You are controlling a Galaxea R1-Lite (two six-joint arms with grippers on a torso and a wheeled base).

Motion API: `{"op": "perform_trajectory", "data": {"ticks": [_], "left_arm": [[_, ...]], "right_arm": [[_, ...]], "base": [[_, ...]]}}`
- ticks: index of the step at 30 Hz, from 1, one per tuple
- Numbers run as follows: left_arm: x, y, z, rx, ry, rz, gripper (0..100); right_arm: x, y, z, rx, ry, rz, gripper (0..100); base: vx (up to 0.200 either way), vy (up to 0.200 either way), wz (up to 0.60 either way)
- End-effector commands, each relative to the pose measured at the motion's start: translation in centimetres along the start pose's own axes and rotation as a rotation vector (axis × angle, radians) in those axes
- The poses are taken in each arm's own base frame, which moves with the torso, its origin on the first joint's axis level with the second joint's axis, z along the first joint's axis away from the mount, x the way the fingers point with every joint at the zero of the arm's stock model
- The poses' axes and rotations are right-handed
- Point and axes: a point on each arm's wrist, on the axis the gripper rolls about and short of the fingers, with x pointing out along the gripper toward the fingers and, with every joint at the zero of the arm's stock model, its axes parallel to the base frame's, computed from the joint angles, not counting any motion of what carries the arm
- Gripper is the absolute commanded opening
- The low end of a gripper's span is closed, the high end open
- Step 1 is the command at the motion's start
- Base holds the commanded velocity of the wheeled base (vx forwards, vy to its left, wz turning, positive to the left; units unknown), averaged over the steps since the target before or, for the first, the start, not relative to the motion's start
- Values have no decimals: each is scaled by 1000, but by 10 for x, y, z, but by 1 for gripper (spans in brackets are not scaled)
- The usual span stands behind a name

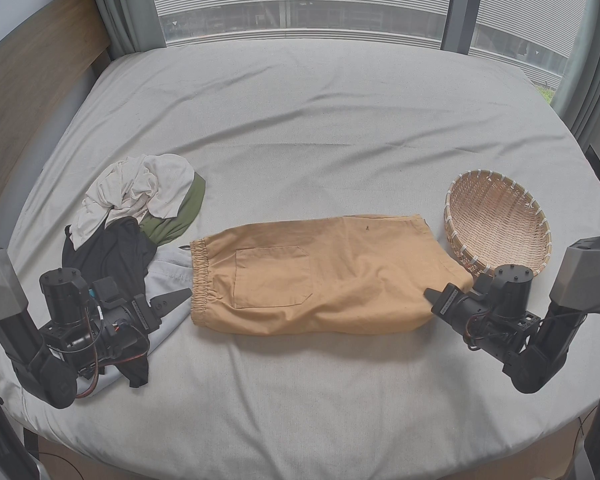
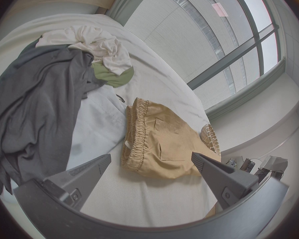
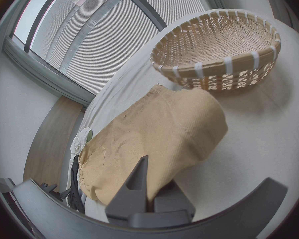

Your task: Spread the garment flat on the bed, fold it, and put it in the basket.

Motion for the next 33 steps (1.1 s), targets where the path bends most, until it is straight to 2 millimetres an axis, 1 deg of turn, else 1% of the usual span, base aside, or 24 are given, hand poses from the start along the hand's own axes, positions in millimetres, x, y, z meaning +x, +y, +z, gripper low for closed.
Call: {"op": "perform_trajectory", "data": {"ticks": [1, 6, 7, 11, 12, 14, 17, 19, 21, 23, 26, 33], "left_arm": [[14, 6, -12, -10, 51, 6, 100], [26, 10, -20, -15, 85, 10, 100], [29, 11, -21, -15, 91, 7, 100], [34, 13, -24, -17, 98, 10, 100], [40, 16, -27, -19, 112, 12, 100], [45, 18, -28, -19, 115, 11, 100], [53, 19, -31, -16, 122, 5, 100], [65, 22, -31, -11, 116, -1, 100], [71, 23, -30, -7, 109, -3, 100], [81, 25, -31, -5, 103, 3, 100], [91, 26, -33, 1, 101, -1, 100], [106, 28, -32, 5, 94, -20, 100]], "right_arm": [[-9, -9, 7, 0, -15, -33, 0], [-10, -14, 7, -1, -13, -51, 0], [-10, -14, 7, -13, -10, -51, 100], [-11, -15, 5, -18, -4, -54, 100], [-14, -13, 3, -20, 3, -50, 100], [-19, -13, -1, -23, 13, -48, 100], [-30, -6, -4, -33, 9, -15, 100], [-41, -1, -9, -38, 16, 4, 100], [-47, 1, -10, -41, 16, 13, 100], [-56, 4, -9, -43, 11, 26, 100], [-60, 8, -6, -43, -4, 41, 100], [-68, 14, 2, -43, -36, 68, 100]], "base": [[0, 0, 0], [0, 0, 0], [0, 0, 0], [0, 0, 0], [0, 0, 0], [0, 0, 0], [0, 0, 0], [0, 0, 0], [0, 0, 0], [0, 0, 0], [0, 0, 0], [0, 0, 0]]}}
